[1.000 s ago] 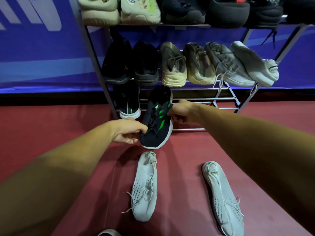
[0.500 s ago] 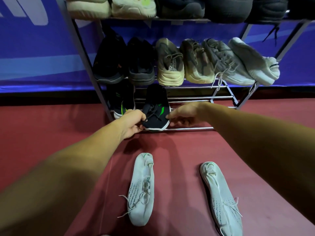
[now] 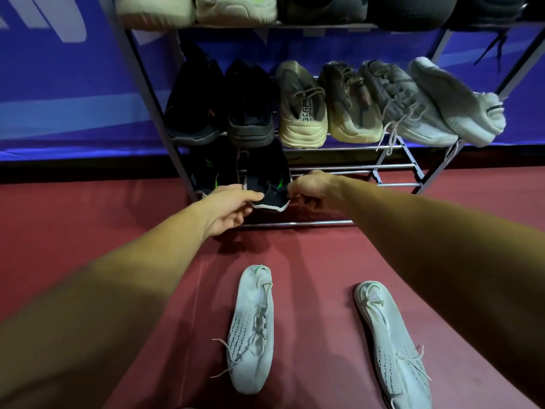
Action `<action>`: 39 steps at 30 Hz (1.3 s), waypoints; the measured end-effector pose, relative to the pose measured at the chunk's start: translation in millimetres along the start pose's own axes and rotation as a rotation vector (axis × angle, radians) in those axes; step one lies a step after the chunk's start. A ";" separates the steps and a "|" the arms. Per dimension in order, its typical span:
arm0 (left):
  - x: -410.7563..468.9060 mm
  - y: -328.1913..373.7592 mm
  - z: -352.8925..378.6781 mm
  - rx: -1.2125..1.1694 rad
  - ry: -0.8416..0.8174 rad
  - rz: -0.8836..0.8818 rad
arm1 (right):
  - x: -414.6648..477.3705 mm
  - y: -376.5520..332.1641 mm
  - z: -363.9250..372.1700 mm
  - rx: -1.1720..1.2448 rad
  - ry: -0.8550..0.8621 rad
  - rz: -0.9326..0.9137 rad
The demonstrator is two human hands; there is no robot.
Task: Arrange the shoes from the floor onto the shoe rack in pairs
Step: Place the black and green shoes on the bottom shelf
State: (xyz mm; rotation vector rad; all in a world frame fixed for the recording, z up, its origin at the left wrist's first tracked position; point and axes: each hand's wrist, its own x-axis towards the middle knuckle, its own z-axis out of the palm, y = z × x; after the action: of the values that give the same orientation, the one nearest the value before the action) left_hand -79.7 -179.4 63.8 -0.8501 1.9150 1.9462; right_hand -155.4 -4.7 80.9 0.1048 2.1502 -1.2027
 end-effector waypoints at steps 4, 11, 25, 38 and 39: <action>11.6 -5.6 5.6 -0.007 0.182 0.118 | 6.8 -6.0 0.3 -0.130 0.083 -0.078; 27.5 -9.9 1.3 0.004 0.241 0.165 | 40.7 -2.8 19.7 -0.155 0.230 -0.120; 23.0 -7.6 11.6 0.318 0.186 0.142 | 44.2 -7.8 22.5 -0.161 0.191 -0.087; 12.7 -51.0 1.2 0.521 0.131 0.219 | -0.2 30.1 28.3 -0.480 0.084 -0.089; 9.6 -58.6 -0.3 0.567 0.102 0.210 | -1.6 37.9 33.5 -0.509 0.065 -0.069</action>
State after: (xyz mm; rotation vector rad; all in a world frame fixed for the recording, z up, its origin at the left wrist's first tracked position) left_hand -53.2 -176.9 10.7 -0.6058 2.5159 1.3411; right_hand -123.0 -8.9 42.2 -0.1547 2.4650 -0.6621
